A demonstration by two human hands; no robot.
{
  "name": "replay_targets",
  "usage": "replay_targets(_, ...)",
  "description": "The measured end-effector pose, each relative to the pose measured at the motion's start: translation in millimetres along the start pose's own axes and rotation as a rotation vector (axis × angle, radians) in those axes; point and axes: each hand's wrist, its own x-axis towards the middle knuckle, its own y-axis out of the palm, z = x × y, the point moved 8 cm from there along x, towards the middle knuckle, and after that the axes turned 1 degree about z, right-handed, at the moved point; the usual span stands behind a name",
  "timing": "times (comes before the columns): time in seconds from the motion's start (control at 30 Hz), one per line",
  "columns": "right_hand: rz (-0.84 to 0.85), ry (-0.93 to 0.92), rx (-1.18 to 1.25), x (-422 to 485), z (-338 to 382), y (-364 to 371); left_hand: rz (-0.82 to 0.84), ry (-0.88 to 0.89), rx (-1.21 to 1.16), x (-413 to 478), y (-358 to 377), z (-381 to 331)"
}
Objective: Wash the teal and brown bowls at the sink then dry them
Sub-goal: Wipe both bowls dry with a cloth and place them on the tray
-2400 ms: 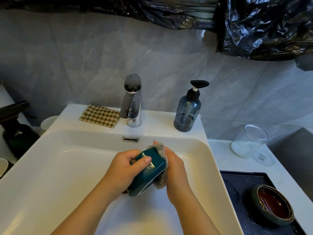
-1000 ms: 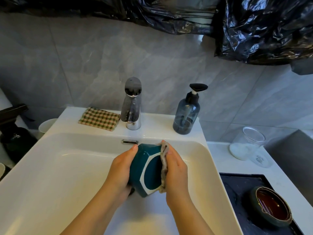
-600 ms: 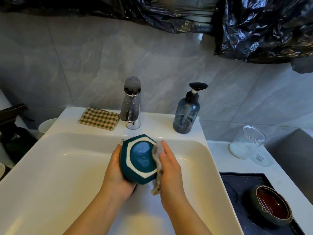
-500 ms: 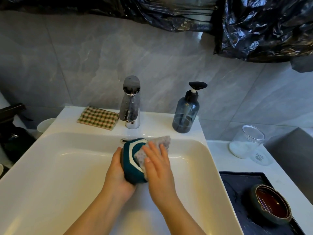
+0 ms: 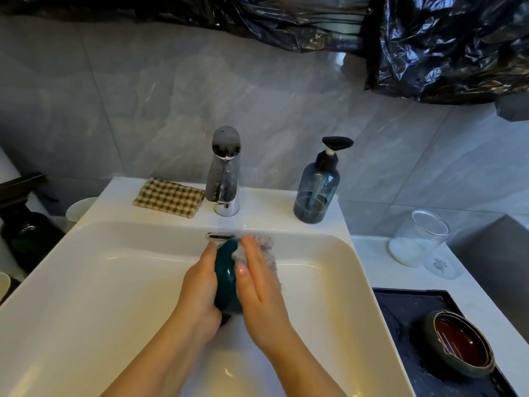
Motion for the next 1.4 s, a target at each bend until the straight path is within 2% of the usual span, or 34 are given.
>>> replay_targets(0.13,-0.063,0.104,0.222,-0.3,-8.4,-5.8,-0.002,0.081,0.078,-6.8,9.5,-3.6)
replay_targets(0.33,0.083,-0.082,-0.012,-17.9,16.1,9.7,-0.079,0.101,-0.052,-7.3,-6.8,-15.3)
replay_targets(0.4,0.034,-0.052,-0.011,-7.0,11.0,8.5,-0.072,0.115,-0.033,-8.0,-4.5,-14.7)
replay_targets(0.5,-0.052,0.066,0.136,-0.7,-3.0,1.0,-0.054,0.138,0.006,-8.7,3.0,-10.4)
replay_targets(0.63,0.013,-0.092,-0.033,-15.8,16.0,6.2,-0.025,0.022,-0.024,-0.5,-0.3,-1.6)
replay_targets(0.73,-0.001,-0.149,-0.072,-11.1,16.7,8.5,0.077,-0.072,-0.096,-0.2,6.9,1.8)
replay_targets(0.9,-0.148,0.069,0.245,8.3,-17.2,-7.1,-0.017,0.19,0.219,-12.2,13.6,-11.8)
replay_targets(1.0,-0.188,-0.071,0.12,0.2,-2.1,-14.0,-0.029,0.329,0.432,-17.3,16.9,-23.2)
replay_targets(1.07,-0.247,-0.124,0.083,-2.8,8.0,-23.8,0.033,0.391,0.534,-21.1,19.4,-27.5)
replay_targets(1.1,-0.281,-0.069,0.177,-2.3,6.0,-31.5,0.091,0.41,0.599,-23.4,22.4,-27.4)
replay_targets(1.17,-0.289,0.171,0.492,1.2,-14.9,-40.1,0.202,0.397,0.68,-28.4,27.4,-24.4)
replay_targets(1.27,-0.15,0.488,0.86,-3.1,-40.9,-33.4,0.283,0.365,0.577,-32.4,31.5,-25.0)
replay_targets(1.33,-0.082,0.537,1.062,-3.8,-47.5,-23.2,0.307,0.338,0.402,-32.1,33.4,-27.2)
replay_targets(1.4,-0.071,0.544,1.134,-1.9,-53.5,-14.9,0.321,0.294,0.287,-30.7,34.5,-26.7)
